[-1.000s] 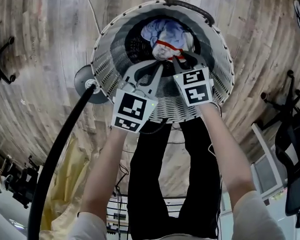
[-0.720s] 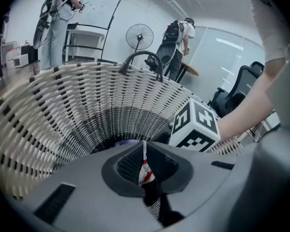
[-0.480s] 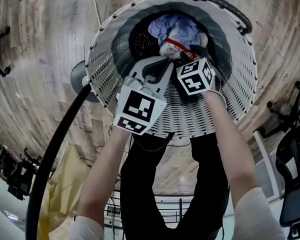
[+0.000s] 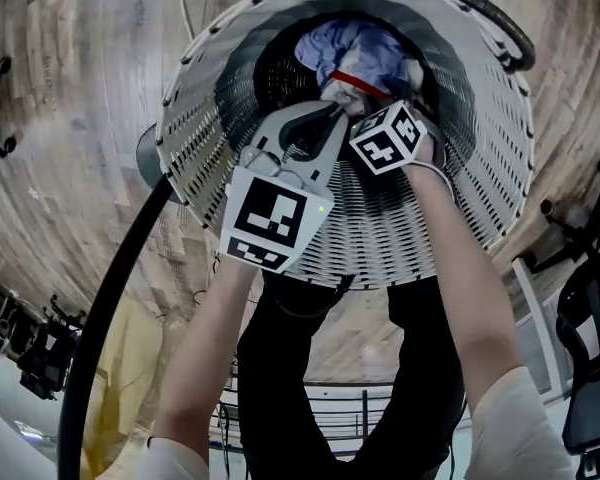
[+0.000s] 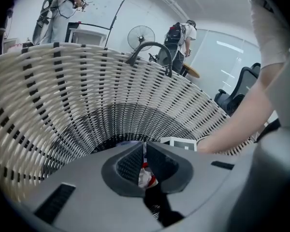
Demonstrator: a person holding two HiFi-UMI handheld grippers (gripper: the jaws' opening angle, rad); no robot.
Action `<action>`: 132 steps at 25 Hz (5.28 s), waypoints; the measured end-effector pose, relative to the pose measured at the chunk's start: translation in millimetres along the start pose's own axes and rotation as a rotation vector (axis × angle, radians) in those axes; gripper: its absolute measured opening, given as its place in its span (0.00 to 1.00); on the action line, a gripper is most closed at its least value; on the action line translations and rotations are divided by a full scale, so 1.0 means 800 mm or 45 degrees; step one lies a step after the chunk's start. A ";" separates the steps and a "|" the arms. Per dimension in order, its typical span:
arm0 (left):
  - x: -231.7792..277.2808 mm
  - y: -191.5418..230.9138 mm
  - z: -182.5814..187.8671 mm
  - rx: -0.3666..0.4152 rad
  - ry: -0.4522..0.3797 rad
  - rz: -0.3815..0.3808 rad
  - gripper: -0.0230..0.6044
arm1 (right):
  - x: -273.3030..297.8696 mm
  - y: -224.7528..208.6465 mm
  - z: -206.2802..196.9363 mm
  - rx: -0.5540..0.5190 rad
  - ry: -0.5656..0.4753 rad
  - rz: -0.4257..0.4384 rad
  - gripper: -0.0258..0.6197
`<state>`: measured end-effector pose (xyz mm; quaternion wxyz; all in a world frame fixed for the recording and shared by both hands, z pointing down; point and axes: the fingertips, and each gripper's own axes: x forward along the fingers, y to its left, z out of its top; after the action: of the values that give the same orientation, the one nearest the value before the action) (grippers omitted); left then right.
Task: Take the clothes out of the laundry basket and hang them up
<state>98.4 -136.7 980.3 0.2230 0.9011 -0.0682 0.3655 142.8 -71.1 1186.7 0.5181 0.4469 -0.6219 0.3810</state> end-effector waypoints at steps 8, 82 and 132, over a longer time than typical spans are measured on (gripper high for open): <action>0.001 0.005 0.001 0.002 0.020 0.011 0.09 | 0.006 -0.006 -0.006 -0.116 0.032 -0.037 0.25; -0.425 -0.225 0.198 -0.353 -0.272 0.556 0.09 | -0.747 0.074 0.156 -0.260 -0.651 0.270 0.06; -0.828 -0.305 0.274 -0.228 -0.770 1.308 0.10 | -1.275 0.314 0.324 -0.922 -1.718 0.537 0.06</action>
<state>-173.7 -44.4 298.9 0.0636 0.7945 -0.5858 0.1470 -109.6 -71.4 135.0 0.0594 0.2579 -0.9583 -0.1080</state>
